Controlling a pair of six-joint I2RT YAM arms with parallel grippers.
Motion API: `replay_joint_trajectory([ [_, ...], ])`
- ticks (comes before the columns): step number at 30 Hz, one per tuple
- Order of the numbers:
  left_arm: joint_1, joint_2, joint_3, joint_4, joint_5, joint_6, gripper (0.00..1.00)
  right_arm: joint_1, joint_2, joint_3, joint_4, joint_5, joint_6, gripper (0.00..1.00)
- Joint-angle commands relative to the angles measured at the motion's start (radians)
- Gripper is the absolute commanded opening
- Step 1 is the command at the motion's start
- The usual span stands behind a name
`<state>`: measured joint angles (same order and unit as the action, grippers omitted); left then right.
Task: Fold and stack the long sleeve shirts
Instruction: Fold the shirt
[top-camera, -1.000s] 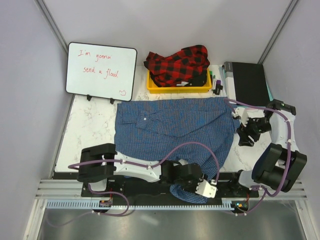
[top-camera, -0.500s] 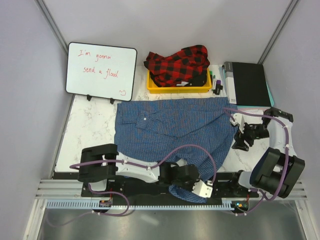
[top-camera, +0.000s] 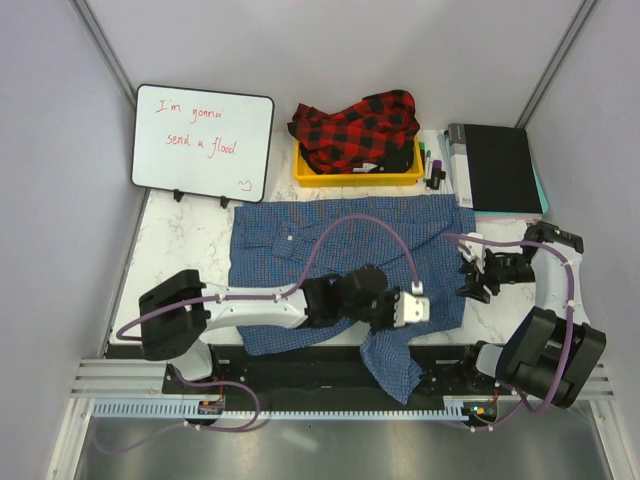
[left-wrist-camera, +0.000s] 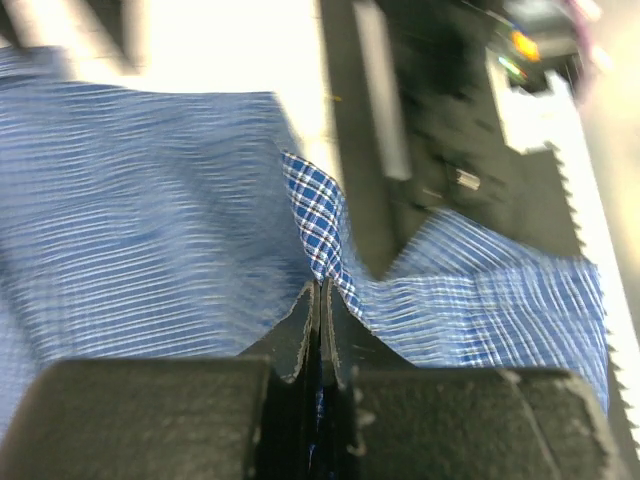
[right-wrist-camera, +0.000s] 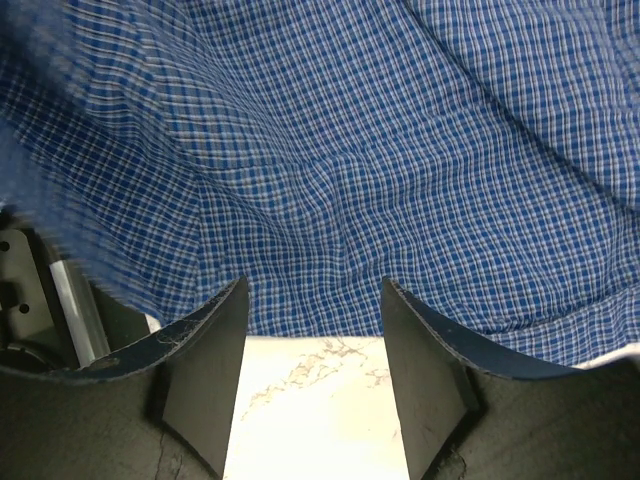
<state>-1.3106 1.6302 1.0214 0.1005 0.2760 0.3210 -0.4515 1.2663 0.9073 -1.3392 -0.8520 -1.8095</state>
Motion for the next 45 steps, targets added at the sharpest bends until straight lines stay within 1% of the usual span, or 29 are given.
replay_joint_trajectory([
  [1, 0.094, 0.011, 0.072, 0.057, 0.097, -0.112, 0.02, 0.020, -0.062, -0.016, -0.121, -0.104, -0.060, 0.62],
  [5, 0.148, 0.046, 0.104, 0.062, 0.109, -0.125, 0.02, 0.046, -0.081, -0.010, -0.123, -0.101, -0.045, 0.62],
  [7, 0.168, 0.063, 0.118, 0.061, 0.114, -0.129, 0.02, 0.057, -0.087, -0.007, -0.123, -0.107, -0.024, 0.64],
  [12, 0.174, 0.076, 0.154, 0.064, 0.092, -0.109, 0.02, 0.134, -0.126, -0.019, -0.121, -0.130, 0.012, 0.69],
  [15, 0.188, 0.079, 0.158, 0.058, 0.071, -0.103, 0.02, 0.157, -0.154, -0.021, -0.123, -0.119, 0.019, 0.69],
  [20, 0.215, 0.071, 0.129, 0.050, 0.035, -0.094, 0.02, 0.175, -0.147, 0.015, -0.121, -0.128, 0.090, 0.67],
  [21, 0.215, 0.066, 0.128, 0.053, 0.032, -0.091, 0.02, 0.181, -0.150, 0.016, -0.121, -0.134, 0.099, 0.65],
  [24, 0.217, 0.063, 0.129, 0.051, 0.028, -0.080, 0.02, 0.214, -0.156, 0.008, -0.121, -0.150, 0.121, 0.62],
  [26, 0.220, 0.062, 0.135, 0.053, 0.023, -0.073, 0.02, 0.240, -0.154, -0.008, -0.121, -0.173, 0.127, 0.61],
  [31, 0.220, 0.039, 0.135, 0.054, 0.060, -0.082, 0.02, 0.247, -0.093, -0.012, -0.117, -0.234, 0.147, 0.63],
  [33, 0.220, 0.028, 0.134, 0.050, 0.081, -0.085, 0.02, 0.246, -0.047, 0.016, -0.115, -0.228, 0.165, 0.62],
  [36, 0.215, 0.011, 0.131, 0.042, 0.089, -0.076, 0.02, 0.247, -0.031, 0.031, -0.117, -0.205, 0.147, 0.59],
  [37, 0.215, 0.010, 0.134, 0.039, 0.088, -0.074, 0.02, 0.247, -0.036, 0.028, -0.118, -0.203, 0.138, 0.57],
  [40, 0.212, 0.007, 0.164, 0.022, 0.097, -0.076, 0.02, 0.247, -0.065, 0.024, -0.117, -0.206, 0.128, 0.45],
  [41, 0.209, 0.005, 0.170, 0.019, 0.095, -0.076, 0.02, 0.247, -0.068, 0.027, -0.117, -0.206, 0.133, 0.35],
  [42, 0.205, 0.005, 0.175, 0.018, 0.098, -0.085, 0.02, 0.247, -0.071, 0.036, -0.118, -0.203, 0.145, 0.28],
  [43, 0.205, 0.005, 0.189, 0.010, 0.104, -0.088, 0.02, 0.247, -0.071, 0.044, -0.120, -0.194, 0.166, 0.16],
  [44, 0.202, 0.003, 0.197, -0.016, 0.111, -0.091, 0.02, 0.247, -0.073, 0.053, -0.118, -0.187, 0.182, 0.00],
  [45, 0.205, -0.009, 0.203, -0.039, 0.111, -0.094, 0.03, 0.246, -0.077, 0.076, -0.117, -0.171, 0.196, 0.00],
])
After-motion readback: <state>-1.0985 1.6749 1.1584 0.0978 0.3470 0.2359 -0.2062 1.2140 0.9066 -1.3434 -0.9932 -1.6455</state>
